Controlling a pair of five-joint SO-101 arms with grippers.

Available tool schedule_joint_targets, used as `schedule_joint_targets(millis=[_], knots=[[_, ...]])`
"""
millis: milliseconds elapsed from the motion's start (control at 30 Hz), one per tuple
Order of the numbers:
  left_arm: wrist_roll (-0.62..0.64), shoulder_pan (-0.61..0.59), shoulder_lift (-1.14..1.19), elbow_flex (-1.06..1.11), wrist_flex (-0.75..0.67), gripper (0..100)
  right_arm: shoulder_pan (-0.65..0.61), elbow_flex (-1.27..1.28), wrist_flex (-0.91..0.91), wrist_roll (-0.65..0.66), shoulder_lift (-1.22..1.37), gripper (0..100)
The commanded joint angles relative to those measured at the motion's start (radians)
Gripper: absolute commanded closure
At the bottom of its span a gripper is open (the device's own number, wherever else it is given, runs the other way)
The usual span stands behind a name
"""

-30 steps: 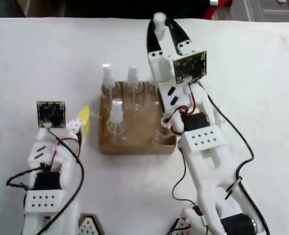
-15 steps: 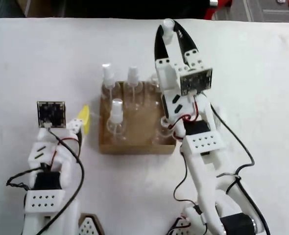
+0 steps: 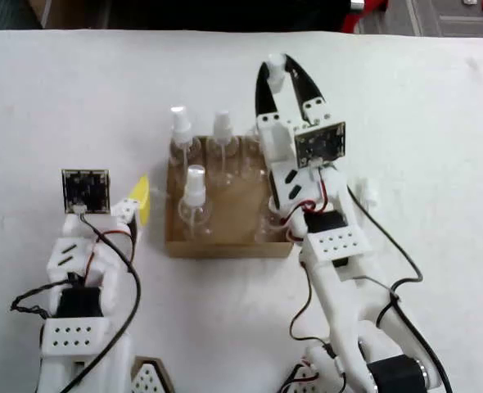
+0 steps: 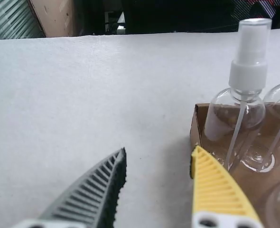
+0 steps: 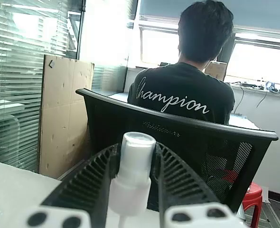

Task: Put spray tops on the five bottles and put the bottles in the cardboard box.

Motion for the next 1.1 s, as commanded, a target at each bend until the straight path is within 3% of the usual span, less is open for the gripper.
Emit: schedule_joint_targets(millis=[0,433,733,1067], knots=[[-0.011,-0.001,-0.019,-0.018,-0.029,79,-0.013,0.005,-0.01,-0.011,-0.002,98.2],[-0.011,-0.001,-0.019,-0.02,-0.029,79,-0.01,0.048,-0.013,-0.026,0.015,98.2],[-0.011,-0.001,-0.019,-0.02,-0.029,79,-0.015,0.107,-0.251,-0.054,0.134,98.2],[-0.011,-0.001,-0.019,-0.02,-0.029,79,-0.021,0.155,-0.268,-0.054,0.147,98.2]])
